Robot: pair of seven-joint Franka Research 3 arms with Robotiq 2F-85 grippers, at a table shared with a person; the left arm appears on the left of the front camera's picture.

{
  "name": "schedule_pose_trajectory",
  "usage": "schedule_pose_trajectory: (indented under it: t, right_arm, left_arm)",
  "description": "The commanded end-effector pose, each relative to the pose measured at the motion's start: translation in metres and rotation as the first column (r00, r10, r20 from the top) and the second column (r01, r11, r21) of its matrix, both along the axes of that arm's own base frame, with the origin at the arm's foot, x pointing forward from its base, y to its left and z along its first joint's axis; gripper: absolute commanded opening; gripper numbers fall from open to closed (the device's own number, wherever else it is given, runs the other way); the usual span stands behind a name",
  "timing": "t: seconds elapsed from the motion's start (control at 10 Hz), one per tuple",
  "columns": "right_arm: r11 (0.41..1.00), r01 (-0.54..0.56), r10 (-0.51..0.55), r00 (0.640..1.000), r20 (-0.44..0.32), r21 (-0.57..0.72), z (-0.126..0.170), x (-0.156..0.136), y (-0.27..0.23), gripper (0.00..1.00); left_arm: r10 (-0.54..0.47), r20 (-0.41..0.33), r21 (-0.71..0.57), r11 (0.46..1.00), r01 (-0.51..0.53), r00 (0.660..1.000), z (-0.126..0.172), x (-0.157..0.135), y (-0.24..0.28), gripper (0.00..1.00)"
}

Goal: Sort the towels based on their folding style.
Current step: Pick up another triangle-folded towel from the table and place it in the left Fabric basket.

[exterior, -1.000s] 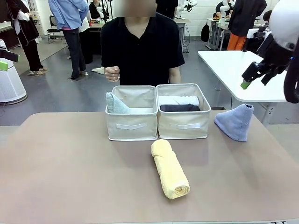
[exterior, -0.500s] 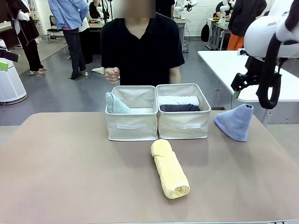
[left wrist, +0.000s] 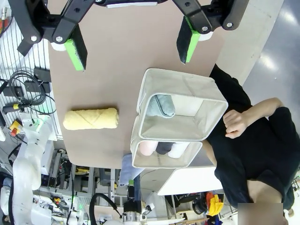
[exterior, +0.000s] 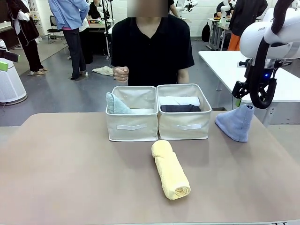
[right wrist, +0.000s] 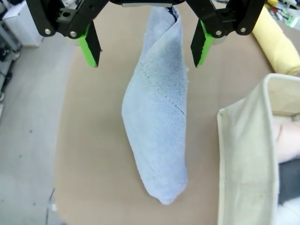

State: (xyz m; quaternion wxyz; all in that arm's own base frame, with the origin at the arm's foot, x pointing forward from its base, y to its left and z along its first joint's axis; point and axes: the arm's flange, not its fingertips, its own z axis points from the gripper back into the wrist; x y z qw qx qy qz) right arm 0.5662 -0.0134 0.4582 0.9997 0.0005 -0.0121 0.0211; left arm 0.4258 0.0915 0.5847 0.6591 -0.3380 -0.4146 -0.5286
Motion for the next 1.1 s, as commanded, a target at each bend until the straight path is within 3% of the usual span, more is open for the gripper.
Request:
schedule_pose_trajectory:
  t: [0.0, 0.4, 0.5, 0.6, 0.7, 0.8, 0.9, 1.0]
  right_arm:
    - [1.0, -0.007, 0.008, 0.998, -0.056, 0.004, -0.007, 0.006, -0.004, 1.0]
    - [0.999, -0.034, 0.033, 0.991, -0.13, -0.008, -0.028, 0.001, -0.008, 1.0]
    - [0.998, -0.06, 0.059, 0.991, -0.116, -0.002, -0.031, 0.001, -0.009, 1.0]
    - [0.998, -0.067, 0.066, 0.991, -0.115, -0.001, -0.031, 0.0, -0.009, 0.42]
    - [0.998, -0.069, 0.069, 0.992, -0.107, 0.001, -0.03, 0.0, -0.008, 0.41]
    - [0.997, -0.075, 0.074, 0.992, -0.104, 0.0, -0.029, 0.0, -0.008, 0.0]
    - [0.997, -0.078, 0.078, 0.991, -0.105, -0.001, -0.029, -0.001, -0.008, 0.36]
    - [0.997, -0.08, 0.079, 0.991, -0.104, -0.005, -0.028, -0.001, -0.008, 0.0]
  left_arm:
    - [-0.005, 0.005, -0.011, 1.0, 0.005, 1.0, 0.001, -0.001, 0.001, 1.0]
    - [-0.005, 0.005, -0.011, 1.0, 0.005, 1.0, 0.001, -0.001, 0.001, 1.0]
    - [-0.005, 0.005, -0.011, 1.0, 0.005, 1.0, 0.001, -0.001, 0.001, 1.0]
    - [-0.005, 0.005, -0.011, 1.0, 0.005, 1.0, 0.001, -0.001, 0.001, 1.0]
    - [-0.005, 0.005, -0.011, 1.0, 0.005, 1.0, 0.001, -0.001, 0.001, 1.0]
    - [-0.005, 0.005, -0.011, 1.0, 0.005, 1.0, 0.001, -0.001, 0.001, 1.0]
    - [-0.005, 0.005, -0.011, 1.0, 0.005, 1.0, 0.001, -0.001, 0.001, 1.0]
    - [-0.005, 0.005, -0.011, 1.0, 0.005, 1.0, 0.001, -0.001, 0.001, 1.0]
